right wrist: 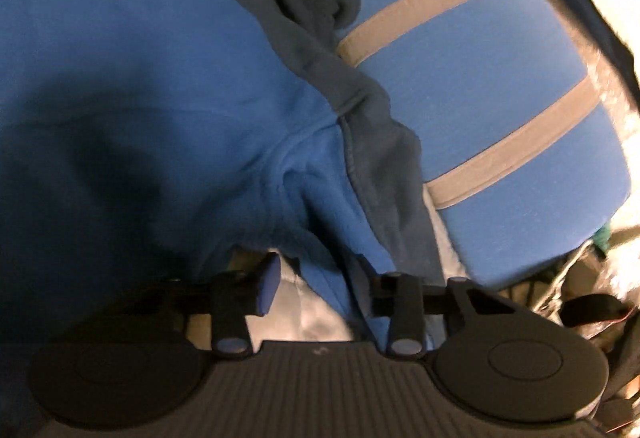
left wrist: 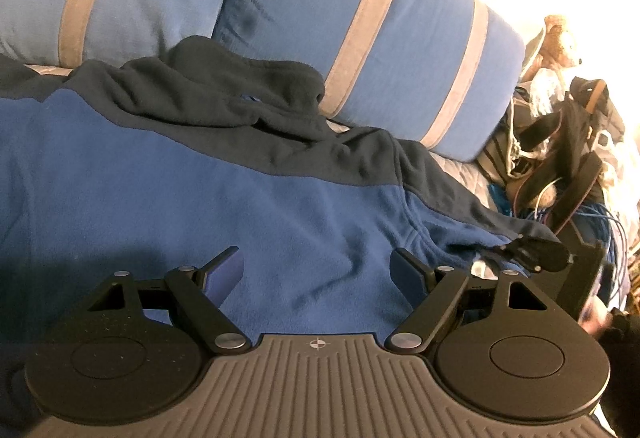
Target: Fold clothes
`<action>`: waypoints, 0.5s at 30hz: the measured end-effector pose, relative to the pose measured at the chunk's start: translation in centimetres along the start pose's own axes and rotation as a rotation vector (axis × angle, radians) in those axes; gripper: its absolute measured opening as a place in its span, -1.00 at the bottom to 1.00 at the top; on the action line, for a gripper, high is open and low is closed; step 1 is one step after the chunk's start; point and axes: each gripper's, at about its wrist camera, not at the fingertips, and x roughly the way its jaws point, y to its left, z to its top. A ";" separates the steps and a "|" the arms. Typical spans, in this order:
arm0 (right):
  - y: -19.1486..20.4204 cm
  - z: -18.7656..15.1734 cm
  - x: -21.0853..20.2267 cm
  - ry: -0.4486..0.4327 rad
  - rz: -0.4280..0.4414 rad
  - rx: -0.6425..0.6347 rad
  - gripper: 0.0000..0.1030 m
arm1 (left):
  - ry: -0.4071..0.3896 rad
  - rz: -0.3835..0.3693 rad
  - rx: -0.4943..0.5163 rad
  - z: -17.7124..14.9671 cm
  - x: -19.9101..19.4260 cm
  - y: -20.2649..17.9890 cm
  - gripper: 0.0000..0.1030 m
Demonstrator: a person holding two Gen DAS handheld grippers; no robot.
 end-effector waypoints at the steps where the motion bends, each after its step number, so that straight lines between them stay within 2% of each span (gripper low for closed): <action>1: -0.4 0.1 0.3 0.007 0.023 0.038 -0.07 | -0.001 -0.002 0.001 0.0 0.0 0.0 0.56; 2: -0.8 0.3 0.5 0.019 0.052 0.078 -0.52 | -0.001 -0.005 0.003 0.0 0.0 0.0 0.56; 4: -1.3 0.6 0.3 0.038 0.090 0.162 -0.65 | -0.003 -0.007 0.005 0.0 0.0 -0.1 0.56; 10: -3.3 1.6 -1.6 0.009 0.202 0.422 -0.75 | -0.007 -0.007 0.005 0.1 0.0 -0.1 0.56; 15: -5.4 1.4 -2.5 -0.014 0.297 0.624 -0.74 | -0.010 -0.005 0.003 0.1 0.0 -0.1 0.56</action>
